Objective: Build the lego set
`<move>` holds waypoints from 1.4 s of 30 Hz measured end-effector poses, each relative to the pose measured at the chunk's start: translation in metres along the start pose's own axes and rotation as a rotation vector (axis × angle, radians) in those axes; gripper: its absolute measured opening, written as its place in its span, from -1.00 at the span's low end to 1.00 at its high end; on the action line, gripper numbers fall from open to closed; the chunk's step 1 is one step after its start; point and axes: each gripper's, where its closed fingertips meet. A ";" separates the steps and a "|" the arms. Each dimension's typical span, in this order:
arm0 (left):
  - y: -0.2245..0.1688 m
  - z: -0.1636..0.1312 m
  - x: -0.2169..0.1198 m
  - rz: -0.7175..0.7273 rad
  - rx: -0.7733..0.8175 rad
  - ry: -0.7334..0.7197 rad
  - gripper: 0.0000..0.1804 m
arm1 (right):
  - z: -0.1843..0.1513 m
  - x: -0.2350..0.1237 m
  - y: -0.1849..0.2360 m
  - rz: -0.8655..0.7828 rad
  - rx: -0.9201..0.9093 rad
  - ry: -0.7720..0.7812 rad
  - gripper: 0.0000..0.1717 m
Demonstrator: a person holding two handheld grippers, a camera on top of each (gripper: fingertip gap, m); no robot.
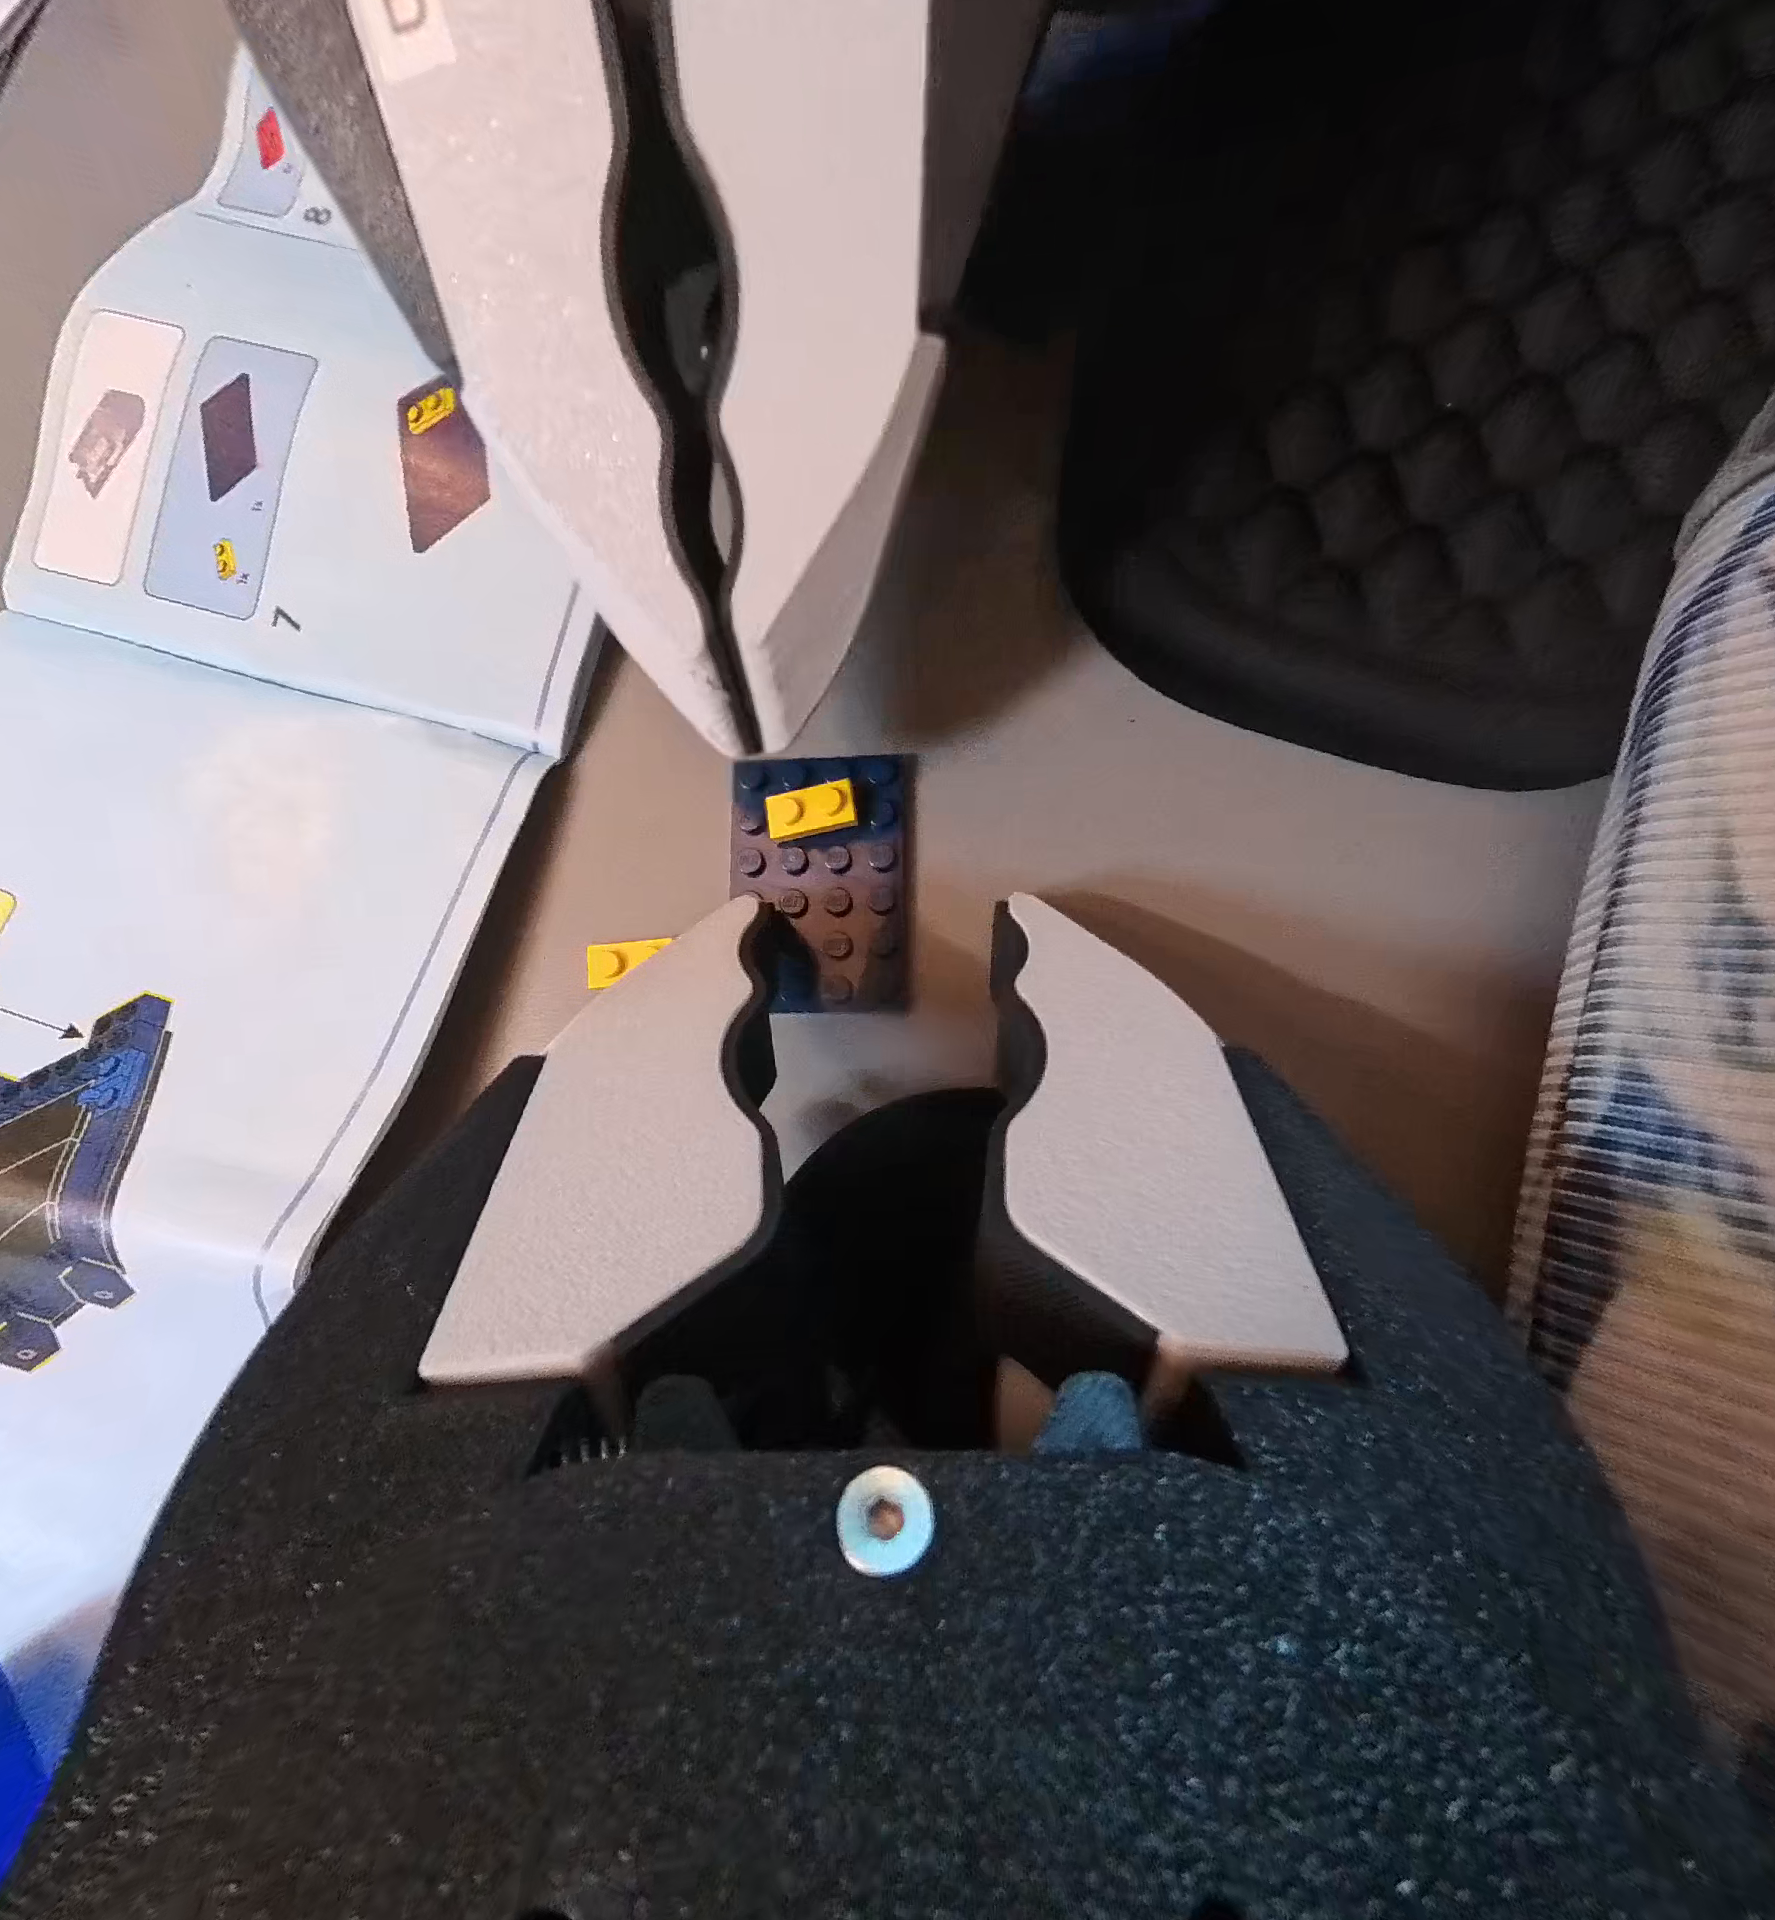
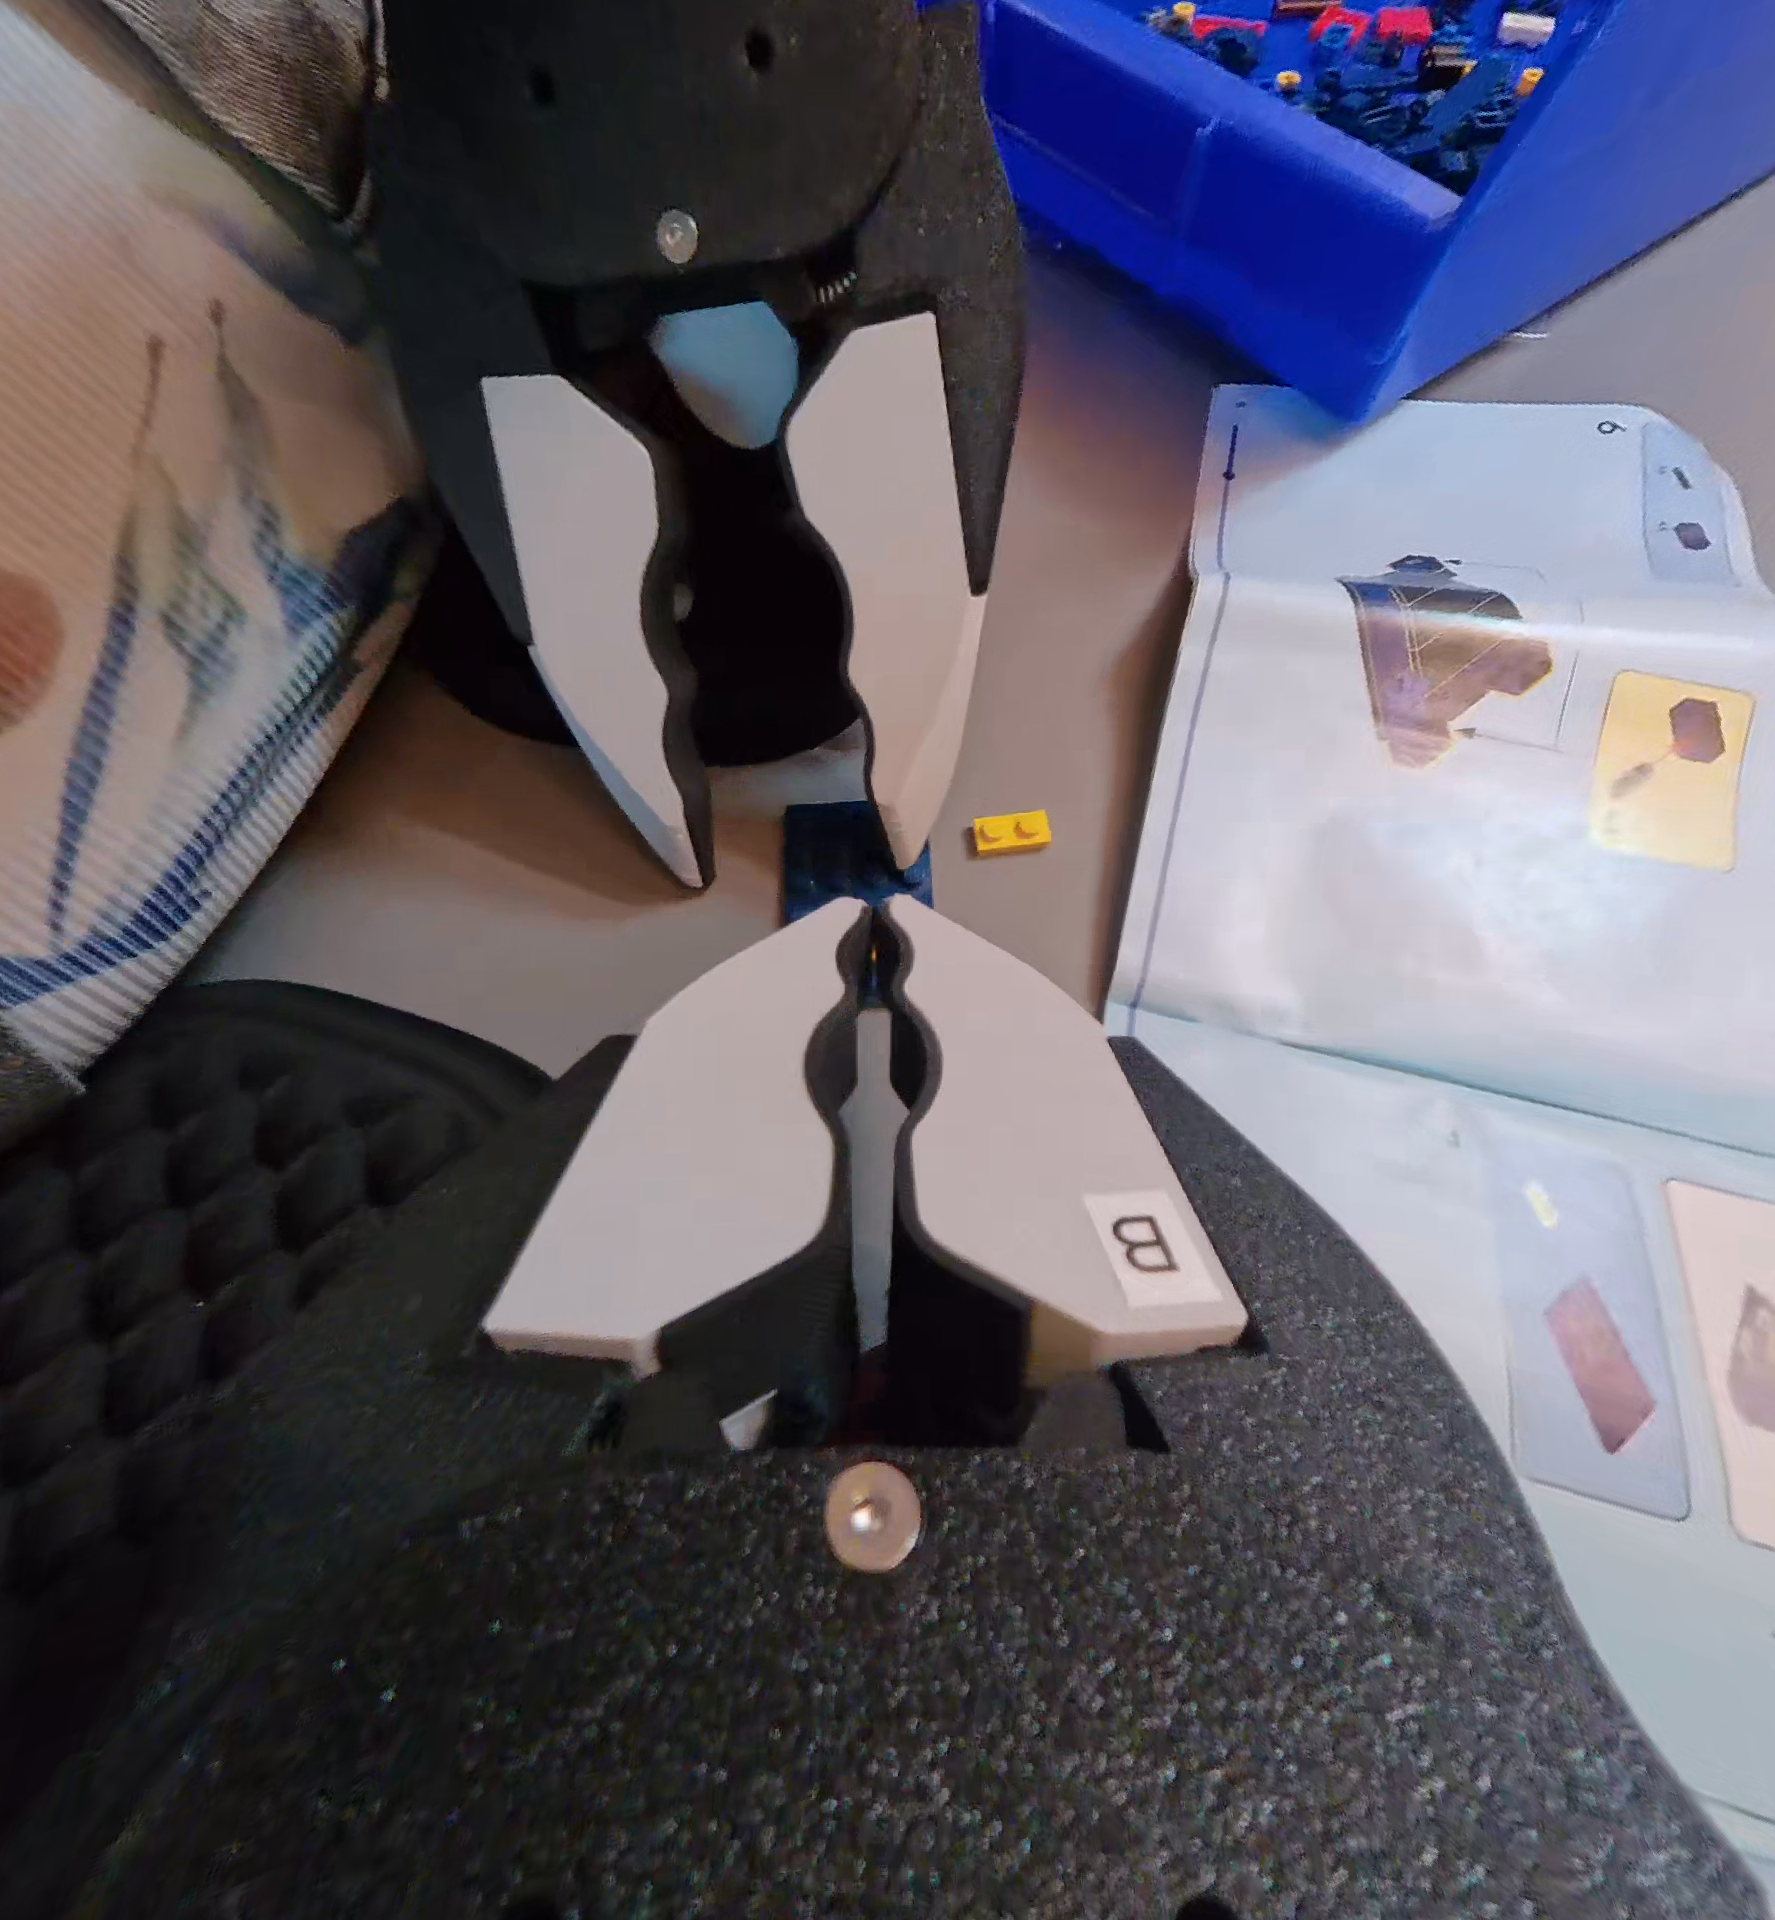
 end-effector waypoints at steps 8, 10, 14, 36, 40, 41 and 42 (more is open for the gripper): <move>0.002 0.004 -0.004 -0.002 -0.021 -0.050 -0.52 | -0.007 0.007 0.004 0.038 0.003 0.010 -0.88; 0.004 0.005 -0.005 -0.020 -0.053 -0.067 -0.49 | -0.007 0.006 0.003 0.043 0.009 0.012 -0.85; 0.005 0.001 -0.001 -0.042 -0.086 -0.023 -0.47 | -0.009 0.011 0.003 0.042 -0.009 0.037 -0.84; 0.013 -0.001 0.001 0.045 -0.078 -0.016 -0.65 | -0.012 0.021 0.001 -0.142 -0.015 0.067 -0.83; 0.013 -0.001 0.001 0.046 -0.078 -0.015 -0.66 | -0.013 0.023 0.001 -0.142 -0.074 0.112 -0.83; 0.013 -0.001 0.001 0.047 -0.078 -0.015 -0.65 | -0.013 0.023 0.001 -0.155 -0.092 0.126 -0.83; 0.013 -0.001 0.001 0.048 -0.077 -0.015 -0.65 | -0.013 0.023 0.001 -0.168 -0.110 0.138 -0.83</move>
Point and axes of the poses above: each gripper's, where its closed fingertips meet, x out along the fingers, z out of its top, y = z × x across the jaws, and after that the axes turned 6 degrees about -z, right-handed
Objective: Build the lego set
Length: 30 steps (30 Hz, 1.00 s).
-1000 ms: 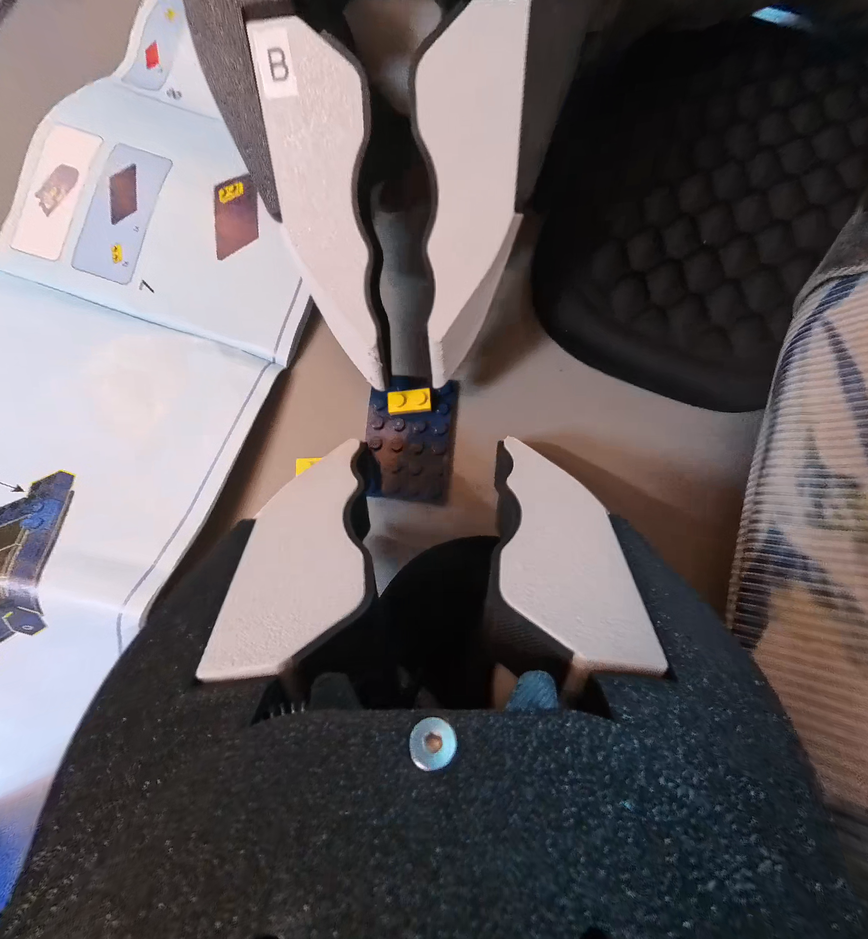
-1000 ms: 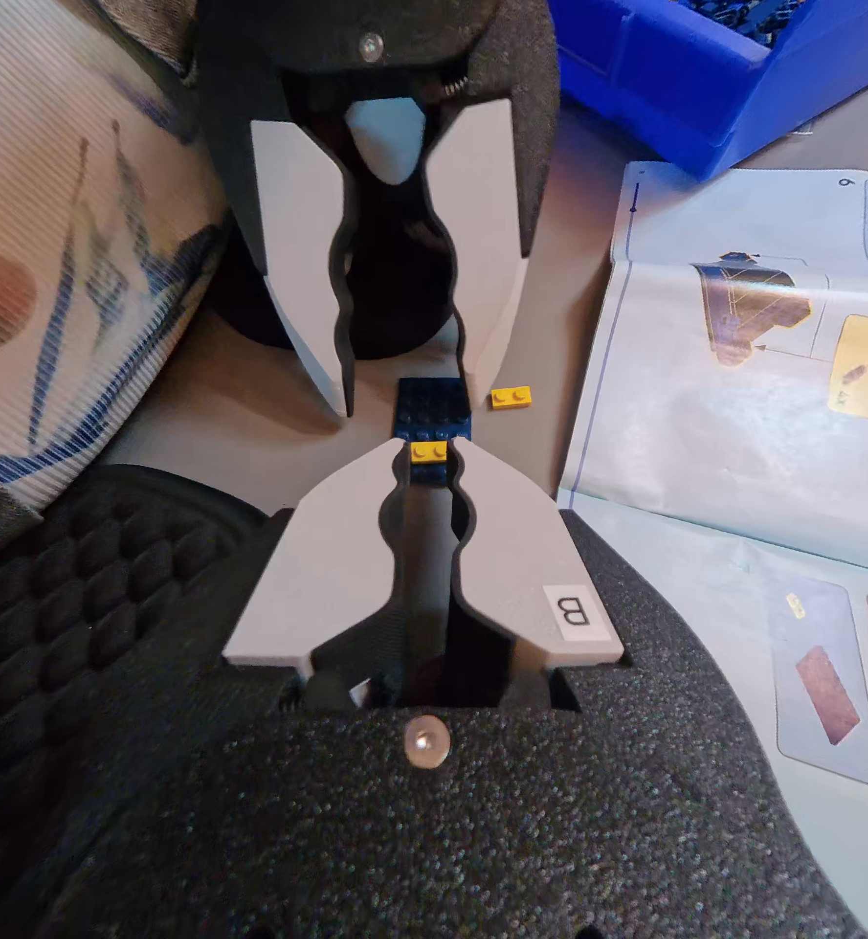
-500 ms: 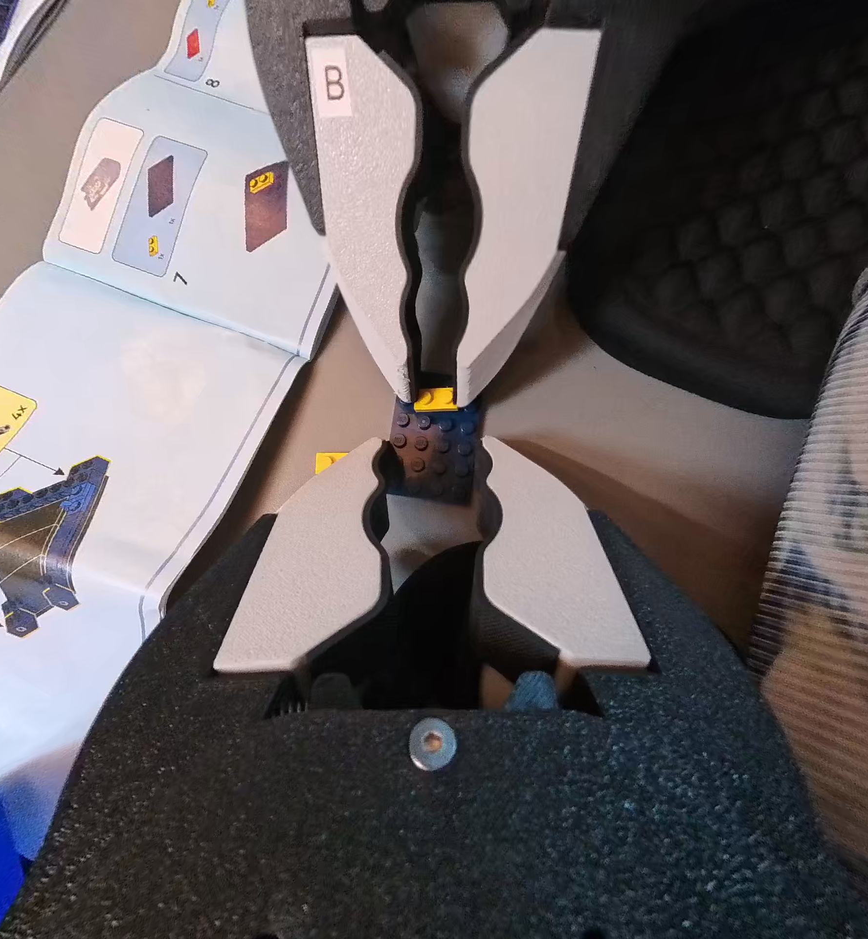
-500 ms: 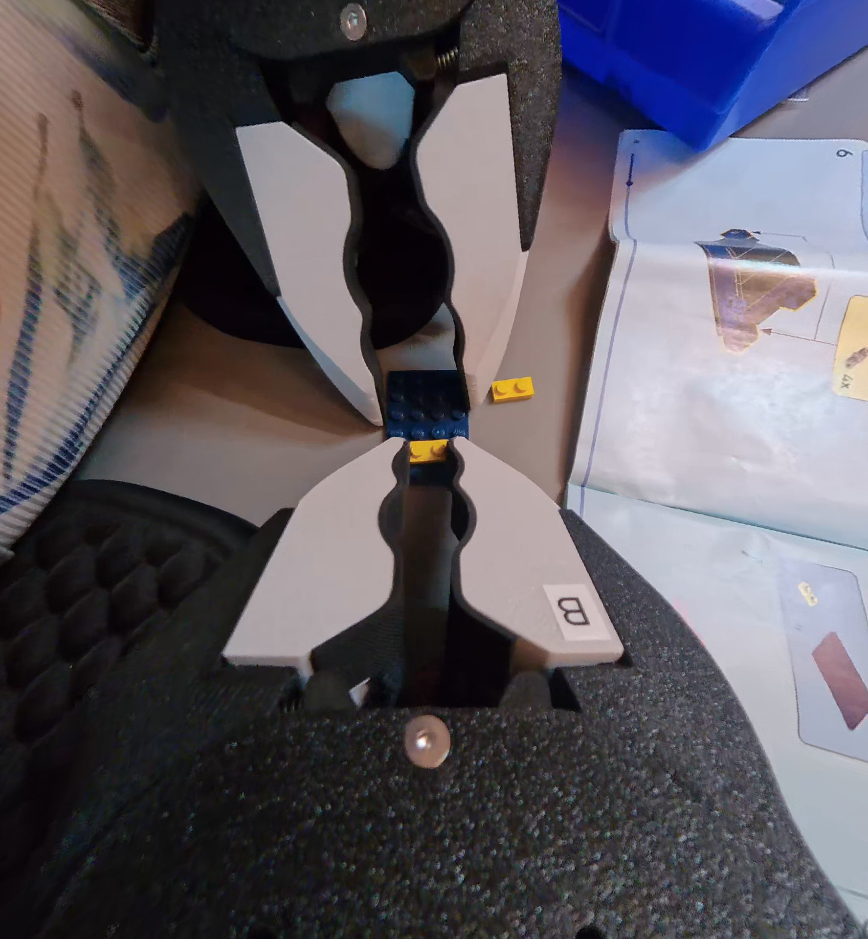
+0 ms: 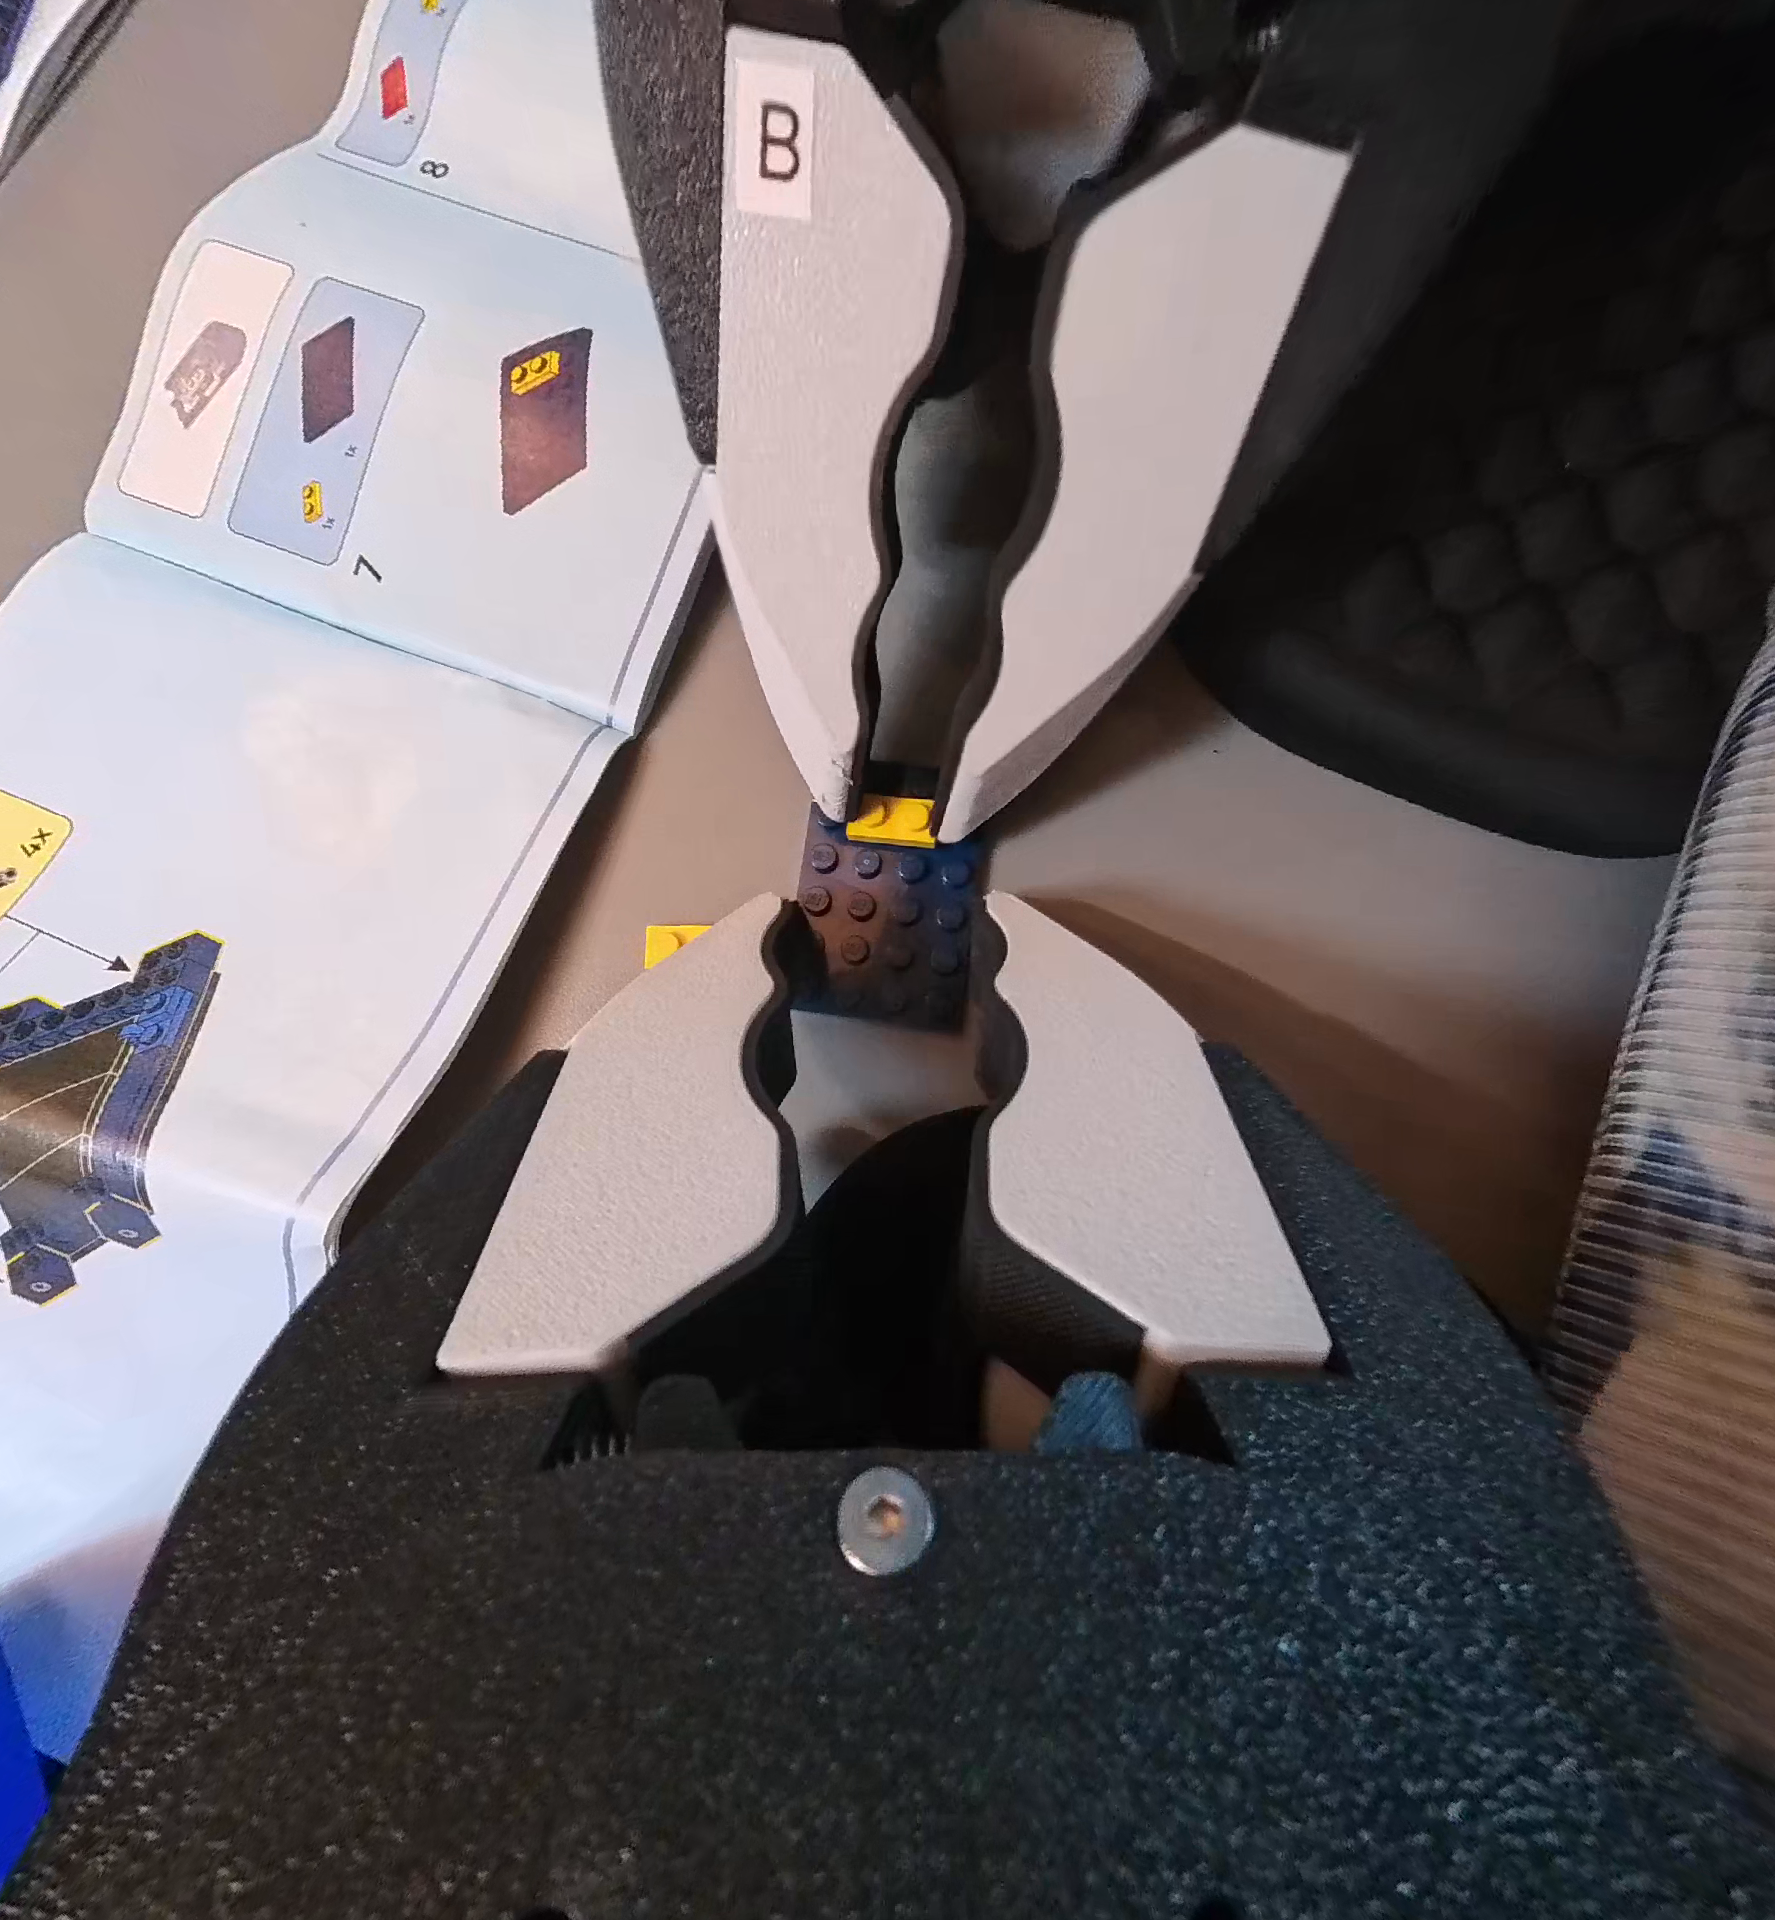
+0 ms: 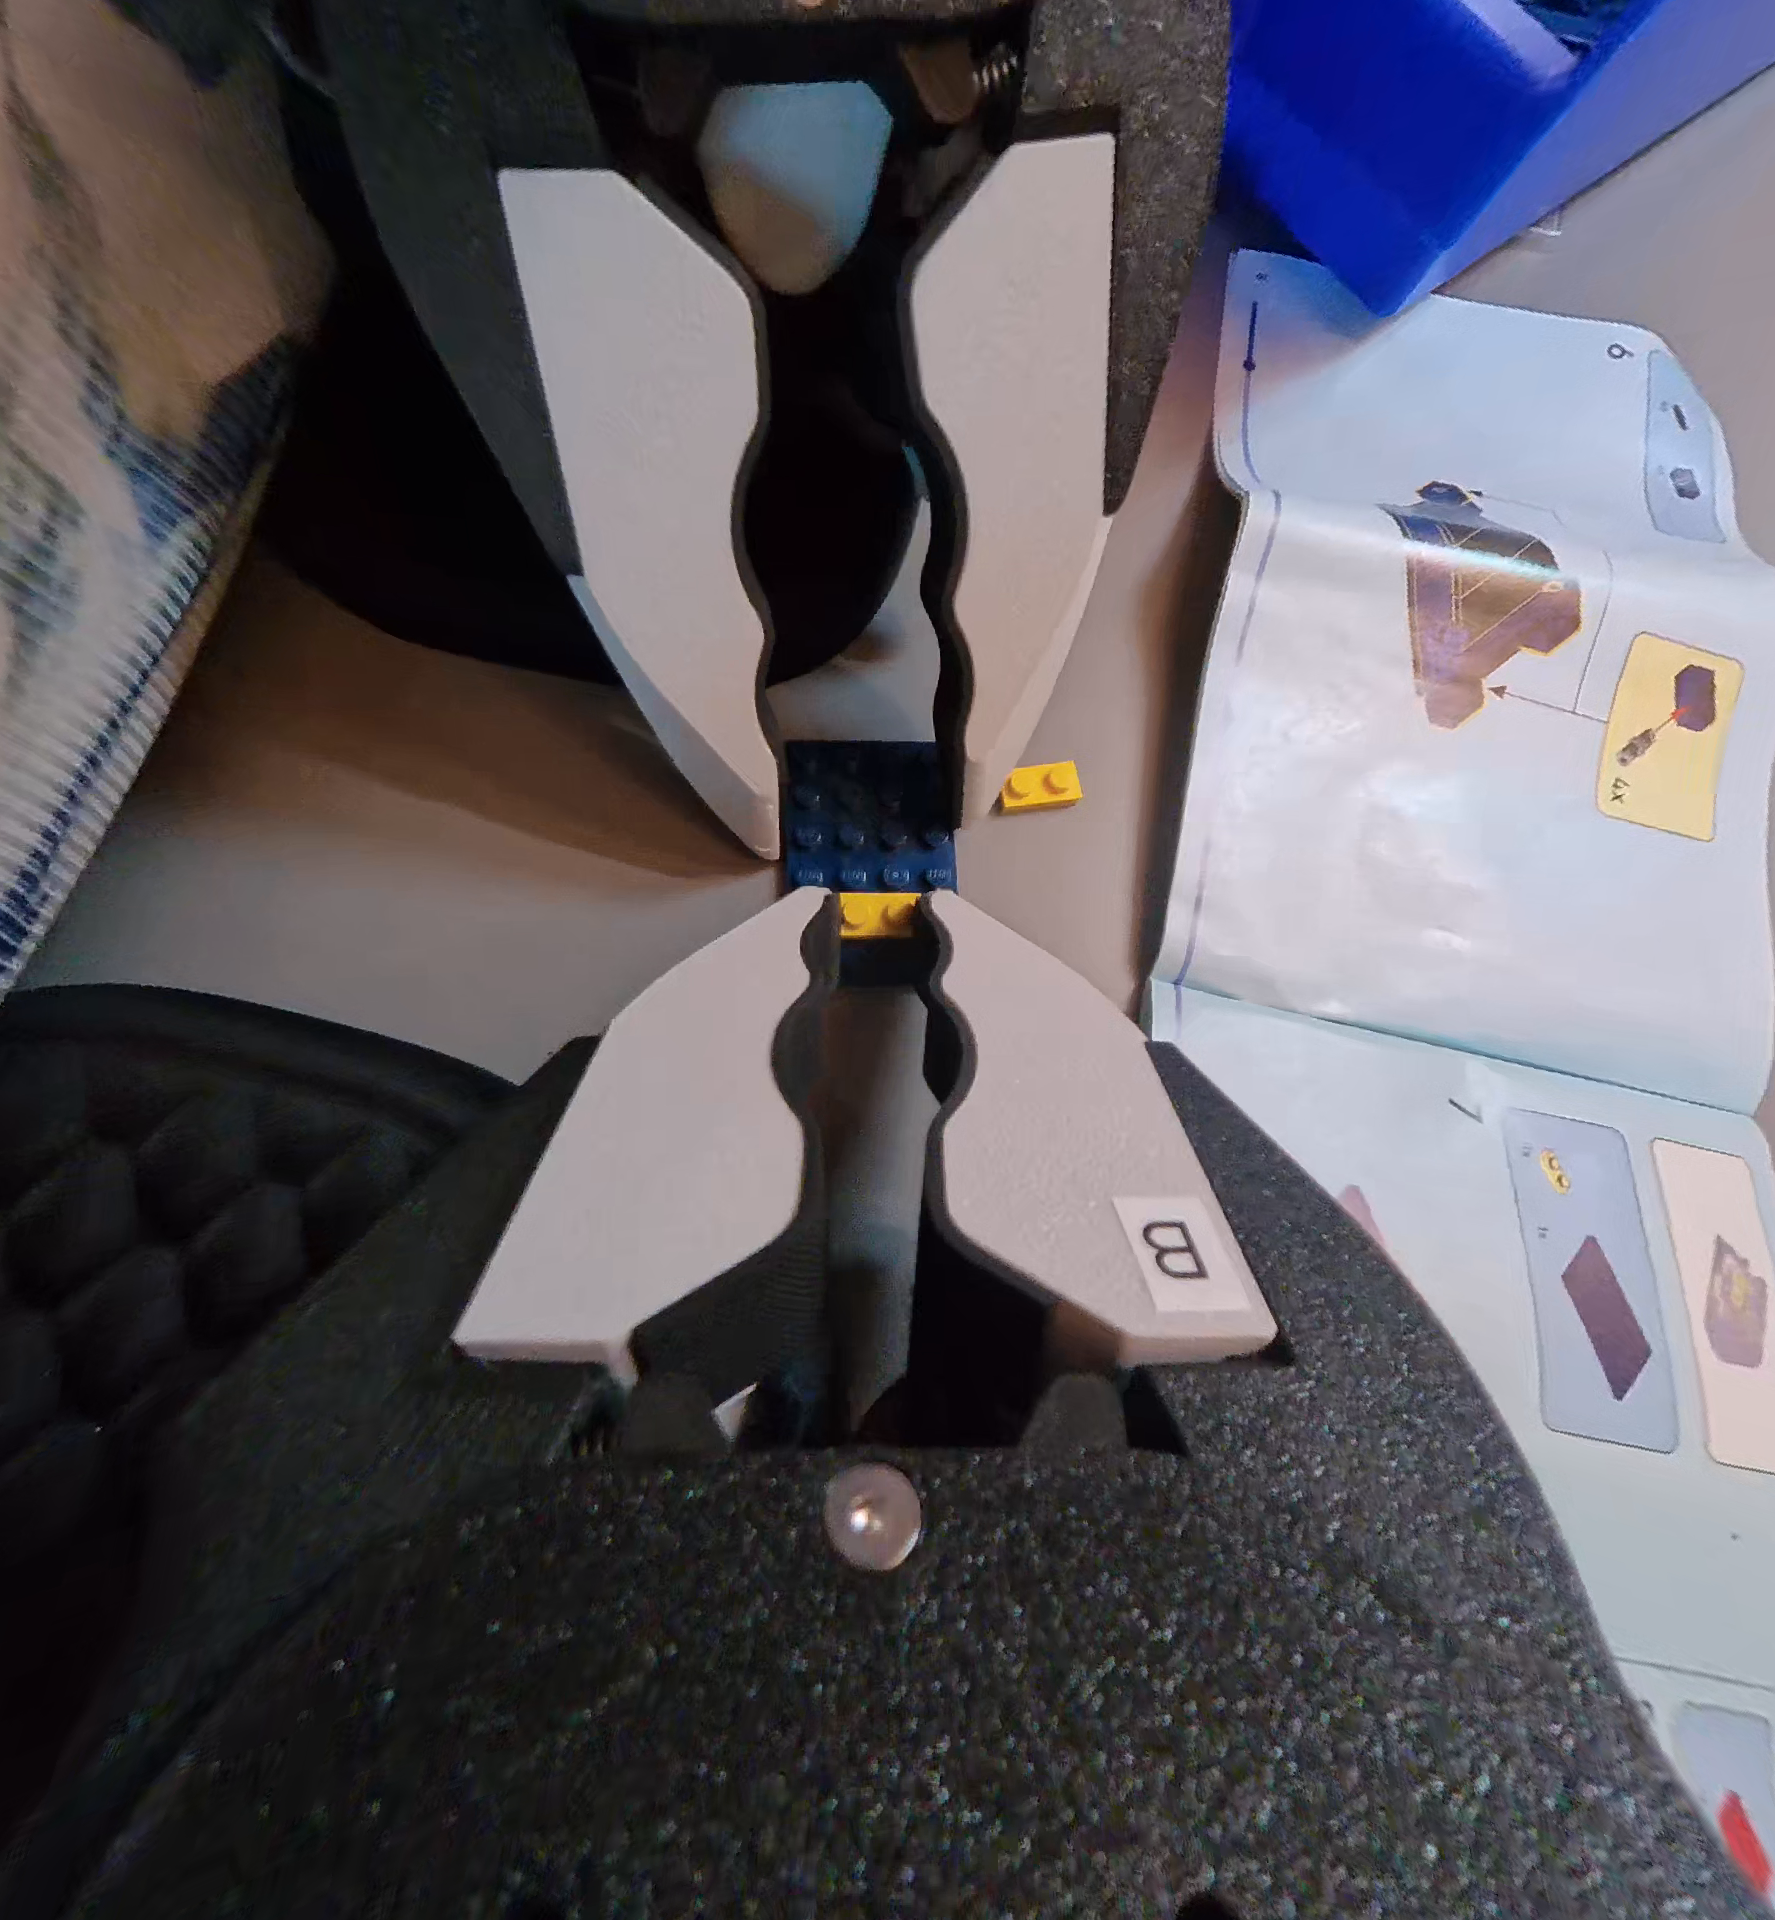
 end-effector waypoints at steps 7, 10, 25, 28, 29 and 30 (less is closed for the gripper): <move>0.000 0.000 0.000 0.001 0.001 0.002 -0.65 | 0.002 0.000 -0.002 -0.012 0.003 -0.036 -0.84; 0.000 0.000 0.000 0.003 0.003 0.002 -0.66 | 0.008 -0.008 -0.013 -0.048 0.043 -0.112 -0.75; 0.001 0.000 0.000 0.002 0.002 0.002 -0.65 | 0.000 -0.002 0.002 0.089 0.154 -0.023 -0.99; 0.001 0.000 0.000 0.002 0.003 0.001 -0.65 | -0.001 -0.003 0.002 0.088 0.187 0.037 -0.99; 0.001 0.000 0.000 0.001 0.003 0.001 -0.65 | -0.002 -0.003 0.002 0.096 0.213 0.058 -0.98; 0.001 0.000 0.000 0.001 0.002 0.001 -0.65 | -0.002 -0.003 0.002 0.104 0.238 0.078 -0.98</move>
Point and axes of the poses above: each gripper's, where its closed fingertips meet, x out along the fingers, z out of its top, y = z × x across the jaws, and after that the axes turned 6 degrees about -z, right-handed
